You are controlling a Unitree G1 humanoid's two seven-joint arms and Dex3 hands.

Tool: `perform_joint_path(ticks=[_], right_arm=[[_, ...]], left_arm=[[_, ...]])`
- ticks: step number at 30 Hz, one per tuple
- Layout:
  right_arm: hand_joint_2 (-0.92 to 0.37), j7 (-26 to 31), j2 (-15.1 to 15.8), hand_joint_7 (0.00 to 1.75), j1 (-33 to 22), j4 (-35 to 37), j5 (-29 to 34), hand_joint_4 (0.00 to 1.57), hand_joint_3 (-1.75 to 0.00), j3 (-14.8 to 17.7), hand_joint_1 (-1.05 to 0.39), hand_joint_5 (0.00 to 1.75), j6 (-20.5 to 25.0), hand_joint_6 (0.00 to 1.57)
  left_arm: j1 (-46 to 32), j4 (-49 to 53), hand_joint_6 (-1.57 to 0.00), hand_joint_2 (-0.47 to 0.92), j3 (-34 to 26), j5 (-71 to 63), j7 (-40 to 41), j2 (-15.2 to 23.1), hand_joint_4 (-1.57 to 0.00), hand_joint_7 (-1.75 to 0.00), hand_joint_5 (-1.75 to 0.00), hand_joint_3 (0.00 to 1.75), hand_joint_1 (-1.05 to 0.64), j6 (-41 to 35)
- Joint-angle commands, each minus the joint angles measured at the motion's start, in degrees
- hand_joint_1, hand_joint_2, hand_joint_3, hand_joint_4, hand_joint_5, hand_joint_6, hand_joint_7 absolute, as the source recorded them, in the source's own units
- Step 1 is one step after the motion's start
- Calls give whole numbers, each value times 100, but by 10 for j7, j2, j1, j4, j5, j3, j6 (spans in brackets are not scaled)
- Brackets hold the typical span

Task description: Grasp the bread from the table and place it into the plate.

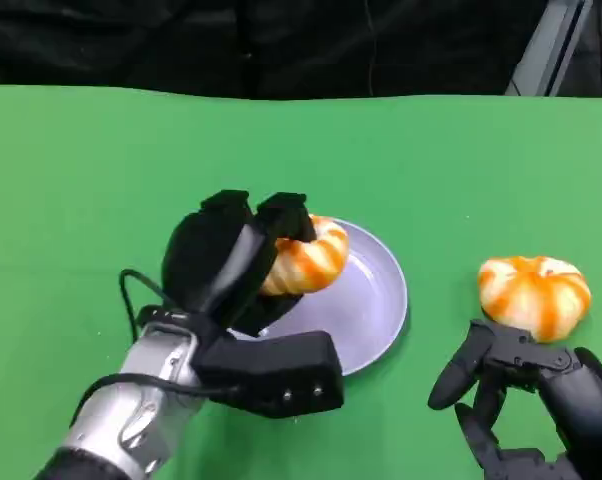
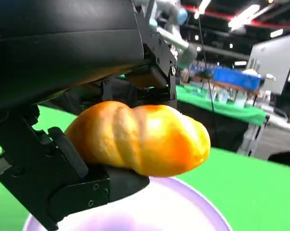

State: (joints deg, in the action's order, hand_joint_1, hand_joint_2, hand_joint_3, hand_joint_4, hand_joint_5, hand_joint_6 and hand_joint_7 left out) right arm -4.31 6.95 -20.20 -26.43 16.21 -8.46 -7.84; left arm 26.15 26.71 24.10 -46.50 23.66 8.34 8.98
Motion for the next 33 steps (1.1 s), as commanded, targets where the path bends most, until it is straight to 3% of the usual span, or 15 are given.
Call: perform_joint_path(ticks=[1, 2, 3, 6, 8, 11, 18, 23, 28, 31, 33], right_arm=[[-33, -1, 4, 137, -2, -8, -3, 82, -131, 2, 4, 166, 4, 74], [-34, -1, 3, 136, -2, -9, -3, 82, -131, 1, 4, 166, 5, 74], [-34, -1, 4, 136, -2, -8, -3, 83, -131, 1, 4, 166, 5, 74], [-34, -1, 4, 136, -2, -7, -4, 83, -131, 2, 4, 166, 4, 75], [-34, -2, 5, 136, -2, -6, -5, 84, -130, 2, 4, 167, 2, 75], [-34, -2, 5, 136, -2, -7, -4, 83, -130, 2, 4, 166, 2, 75], [-34, 1, 1, 136, -3, -10, 0, 82, -130, -2, 5, 164, 8, 75], [-33, 5, -1, 136, -1, -6, 0, 81, -132, -1, 6, 164, 3, 75], [-33, 3, 0, 137, 0, -7, -1, 81, -133, 0, 4, 166, 5, 75], [-33, 4, 1, 138, 0, -8, 1, 82, -133, 0, 4, 167, 5, 75], [-32, 3, 1, 138, 0, -10, 1, 81, -133, 0, 5, 166, 8, 75]], left_arm=[[17, 1, -66, 84, 11, 21, -97, 15, -55, -41, -94, 29, -31, -16], [17, -4, -55, 89, 15, 18, -121, 21, -42, -21, -67, 22, -38, -25], [15, -11, -47, 90, 19, 14, -144, 25, -32, -12, -55, 21, -44, -37], [12, -35, -25, 92, 30, 9, -214, 34, -6, -1, -36, 26, -63, -76], [11, -52, -13, 92, 38, 8, -263, 40, -1, 0, -16, 34, -75, -101], [8, -71, -6, 92, 41, 16, -318, 47, 0, 0, -3, 39, -82, -122], [-25, -149, -3, 92, 16, 53, -392, 78, 0, 0, 0, 41, -88, -148], [-76, -217, -7, 92, -34, 101, -390, 118, -3, -2, -2, 42, -87, -117], [-125, -289, -9, 92, -89, 167, -421, 154, -6, -3, -4, 40, -77, -102], [-170, -340, -16, 92, -122, 198, -422, 171, -18, -6, -11, 36, -66, -91], [-211, -367, -29, 92, -146, 218, -395, 163, -35, -11, -22, 30, -56, -72]])
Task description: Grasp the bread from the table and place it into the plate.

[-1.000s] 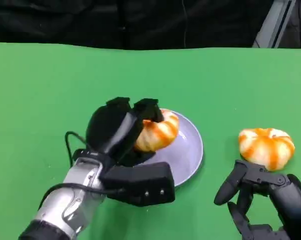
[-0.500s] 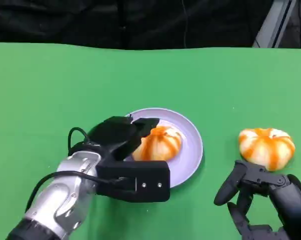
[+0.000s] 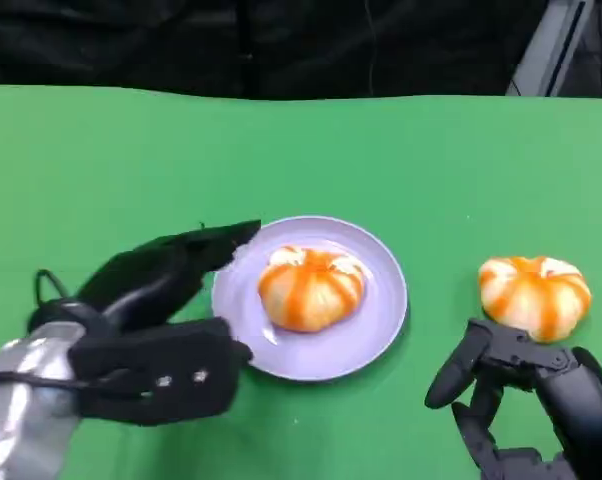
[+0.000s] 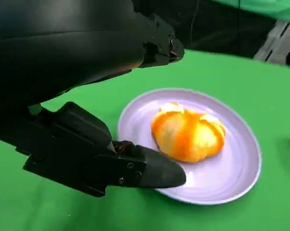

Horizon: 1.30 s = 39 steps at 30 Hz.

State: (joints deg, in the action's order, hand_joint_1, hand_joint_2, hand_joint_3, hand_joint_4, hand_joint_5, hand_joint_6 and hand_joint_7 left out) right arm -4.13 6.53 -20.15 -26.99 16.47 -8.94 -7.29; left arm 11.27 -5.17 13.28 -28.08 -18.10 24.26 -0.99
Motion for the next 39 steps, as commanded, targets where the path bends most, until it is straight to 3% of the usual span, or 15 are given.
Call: perform_joint_path(ticks=[1, 2, 3, 5, 8, 10, 12, 13, 15, 19, 25, 39], right_arm=[[-32, 1, 5, 138, 0, -5, -2, 81, -133, 5, 5, 166, 3, 75], [-32, 0, 5, 138, 0, -5, -2, 81, -133, 5, 5, 166, 4, 75], [-32, 0, 6, 138, 1, -6, -1, 81, -134, 5, 5, 166, 5, 75], [-32, -1, 6, 138, 3, -6, -1, 81, -134, 6, 5, 166, 6, 75], [-31, -4, 8, 138, 6, -3, -5, 81, -135, 8, 5, 165, 6, 75], [-31, -6, 9, 138, 8, 0, -8, 81, -135, 10, 5, 165, 5, 75], [-32, -7, 10, 137, 10, 4, -12, 81, -135, 12, 5, 164, 1, 75], [-32, -7, 11, 137, 10, 6, -13, 82, -134, 13, 5, 165, 0, 75], [-32, -9, 11, 137, 10, 7, -16, 83, -133, 15, 5, 166, -2, 75], [-33, -7, 13, 136, 13, 16, -15, 82, -131, 18, 5, 165, -9, 75], [-35, -10, 16, 136, 9, 20, -16, 82, -128, 17, 6, 166, -15, 74], [-35, -22, 26, 135, 6, 12, -16, 82, -129, 20, 5, 169, -4, 75]], left_arm=[[-84, -53, -33, 92, -51, 42, 48, -4, -40, -12, -25, 28, -53, 52], [-115, -51, -40, 92, -68, 54, 97, -28, -47, -14, -30, 25, -49, 92], [-142, -41, -59, 92, -84, 68, 143, -51, -66, -20, -40, 20, -43, 136], [-182, -25, -73, 92, -108, 96, 200, -88, -81, -25, -48, 17, -38, 196], [-225, -3, -88, 92, -132, 141, 233, -122, -83, -25, -78, 24, -32, 265], [-247, 9, -96, 92, -143, 176, 241, -142, -81, -38, -105, 27, -18, 305], [-263, 6, -89, 83, -149, 192, 244, -156, -80, -72, -122, 54, -8, 324], [-273, 0, -84, 72, -152, 195, 248, -166, -80, -92, -128, 80, -4, 330], [-289, -8, -83, 59, -153, 204, 251, -182, -83, -116, -139, 106, 3, 340], [-291, 0, -76, 52, -161, 226, 240, -195, -83, -145, -162, 128, 8, 346], [-281, 12, -76, 47, -171, 246, 224, -193, -83, -153, -174, 131, 7, 333], [-268, 32, -77, 49, -172, 253, 184, -185, -84, -149, -169, 120, 1, 341]])
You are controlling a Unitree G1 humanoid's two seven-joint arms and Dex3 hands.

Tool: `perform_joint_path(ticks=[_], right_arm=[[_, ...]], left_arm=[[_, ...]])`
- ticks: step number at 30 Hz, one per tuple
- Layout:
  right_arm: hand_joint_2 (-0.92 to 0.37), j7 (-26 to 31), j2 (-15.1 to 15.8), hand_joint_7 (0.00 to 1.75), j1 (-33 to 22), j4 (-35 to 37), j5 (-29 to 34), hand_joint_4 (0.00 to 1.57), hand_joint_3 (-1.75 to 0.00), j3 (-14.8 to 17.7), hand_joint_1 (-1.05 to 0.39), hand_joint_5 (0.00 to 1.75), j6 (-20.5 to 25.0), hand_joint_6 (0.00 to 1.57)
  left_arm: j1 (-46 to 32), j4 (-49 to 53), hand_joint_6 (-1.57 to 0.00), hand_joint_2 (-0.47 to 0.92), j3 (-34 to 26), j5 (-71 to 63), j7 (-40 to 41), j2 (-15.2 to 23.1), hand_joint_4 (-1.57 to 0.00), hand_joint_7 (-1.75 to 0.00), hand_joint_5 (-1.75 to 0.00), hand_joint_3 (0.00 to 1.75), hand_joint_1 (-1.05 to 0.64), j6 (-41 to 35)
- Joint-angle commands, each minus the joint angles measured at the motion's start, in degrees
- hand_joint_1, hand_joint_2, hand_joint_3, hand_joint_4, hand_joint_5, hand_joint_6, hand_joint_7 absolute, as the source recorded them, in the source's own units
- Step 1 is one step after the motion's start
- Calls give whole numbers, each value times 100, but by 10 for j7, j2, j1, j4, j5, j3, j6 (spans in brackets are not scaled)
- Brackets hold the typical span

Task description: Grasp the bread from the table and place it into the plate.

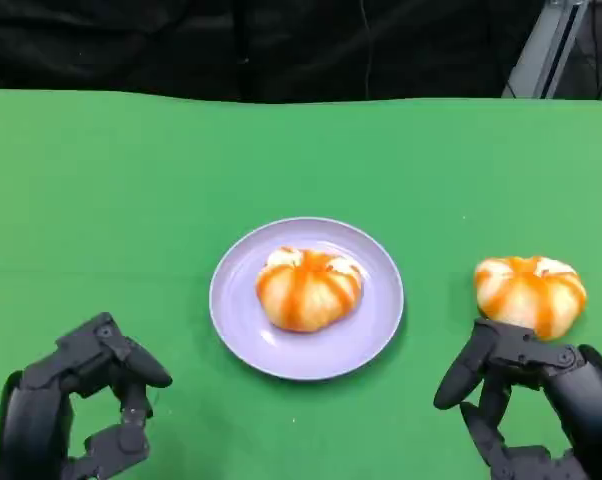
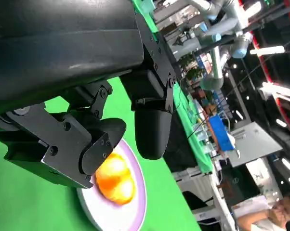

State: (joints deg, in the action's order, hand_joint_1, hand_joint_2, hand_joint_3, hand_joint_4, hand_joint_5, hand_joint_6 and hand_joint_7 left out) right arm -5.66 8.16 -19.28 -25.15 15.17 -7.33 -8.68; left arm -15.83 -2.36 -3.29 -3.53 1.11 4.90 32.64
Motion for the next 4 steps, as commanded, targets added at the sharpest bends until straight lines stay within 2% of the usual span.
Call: perform_joint_path(ticks=[1, 4], right_arm=[[-35, -9, 11, 135, -3, -7, -4, 82, -129, 4, 6, 170, 13, 75], [-36, -19, 10, 136, -3, -16, -10, 81, -128, 3, 6, 169, 36, 75]], left_arm=[[4, 4, -77, 49, -7, 10, -10, 9, -84, -149, -169, 121, 1, 7], [6, 10, -77, 54, -4, 31, -25, 8, -83, -148, -169, 115, 2, 14]])
